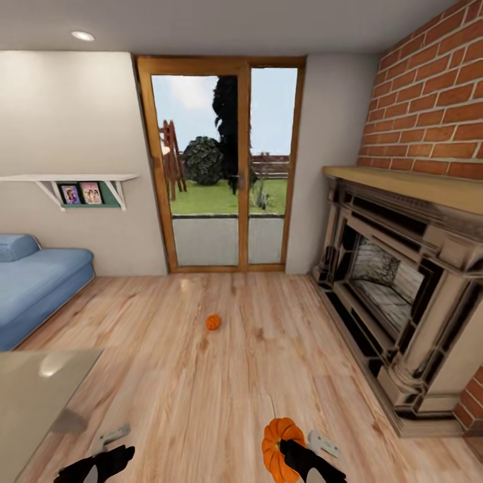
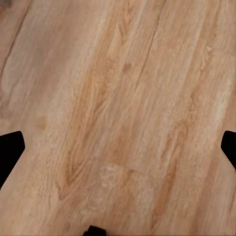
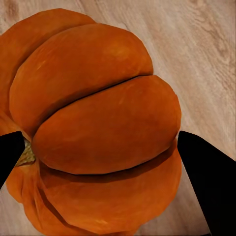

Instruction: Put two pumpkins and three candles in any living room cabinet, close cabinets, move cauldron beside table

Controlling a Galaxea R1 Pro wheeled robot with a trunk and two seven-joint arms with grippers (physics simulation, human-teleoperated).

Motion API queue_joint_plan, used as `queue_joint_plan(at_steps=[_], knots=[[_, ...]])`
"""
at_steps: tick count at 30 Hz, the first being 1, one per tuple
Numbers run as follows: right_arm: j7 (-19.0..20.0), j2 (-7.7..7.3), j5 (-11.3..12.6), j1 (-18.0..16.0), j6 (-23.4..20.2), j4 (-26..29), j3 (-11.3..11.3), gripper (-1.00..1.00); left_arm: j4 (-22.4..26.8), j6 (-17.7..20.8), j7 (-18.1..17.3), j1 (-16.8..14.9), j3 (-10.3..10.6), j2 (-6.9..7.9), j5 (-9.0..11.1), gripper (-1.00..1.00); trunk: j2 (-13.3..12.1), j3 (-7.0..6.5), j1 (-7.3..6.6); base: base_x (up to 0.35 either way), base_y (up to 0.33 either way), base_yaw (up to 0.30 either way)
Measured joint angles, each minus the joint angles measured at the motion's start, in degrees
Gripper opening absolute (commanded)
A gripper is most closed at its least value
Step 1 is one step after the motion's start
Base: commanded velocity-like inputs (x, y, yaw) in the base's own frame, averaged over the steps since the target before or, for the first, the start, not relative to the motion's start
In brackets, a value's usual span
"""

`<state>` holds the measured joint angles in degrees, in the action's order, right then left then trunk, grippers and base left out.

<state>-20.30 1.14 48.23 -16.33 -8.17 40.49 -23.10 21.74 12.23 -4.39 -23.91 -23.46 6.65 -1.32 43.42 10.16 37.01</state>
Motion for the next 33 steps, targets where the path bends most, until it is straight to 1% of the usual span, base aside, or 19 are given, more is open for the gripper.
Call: queue_joint_plan(at_steps=[10,16,25,28,33], knots=[[0.05,-0.09,0.03,0.00,0.01,-0.03,-0.01,-1.00,0.00,-0.01,0.00,0.00,0.01,-0.01,0.00,1.00,0.00,0.00,0.00,0.330,0.000,0.011],[0.04,-0.10,0.03,0.00,0.04,-0.03,-0.01,-1.00,-0.01,-0.01,0.00,0.00,0.04,-0.03,-0.03,1.00,0.00,0.00,0.00,0.330,0.000,0.107],[0.07,-0.26,0.09,0.00,-0.01,-0.07,0.03,-1.00,0.00,-0.01,0.00,0.00,0.04,-0.05,-0.08,1.00,0.00,0.00,0.00,0.330,0.000,0.005],[0.07,-0.27,0.11,0.00,0.01,-0.07,0.00,-1.00,0.00,-0.01,0.00,0.00,0.04,-0.05,-0.09,1.00,0.00,0.00,0.00,0.330,0.000,-0.078],[0.07,-0.32,0.11,0.00,0.03,-0.07,-0.01,-1.00,0.00,-0.01,0.00,0.00,0.00,0.00,0.04,1.00,0.00,0.00,0.00,0.330,0.000,-0.196]])
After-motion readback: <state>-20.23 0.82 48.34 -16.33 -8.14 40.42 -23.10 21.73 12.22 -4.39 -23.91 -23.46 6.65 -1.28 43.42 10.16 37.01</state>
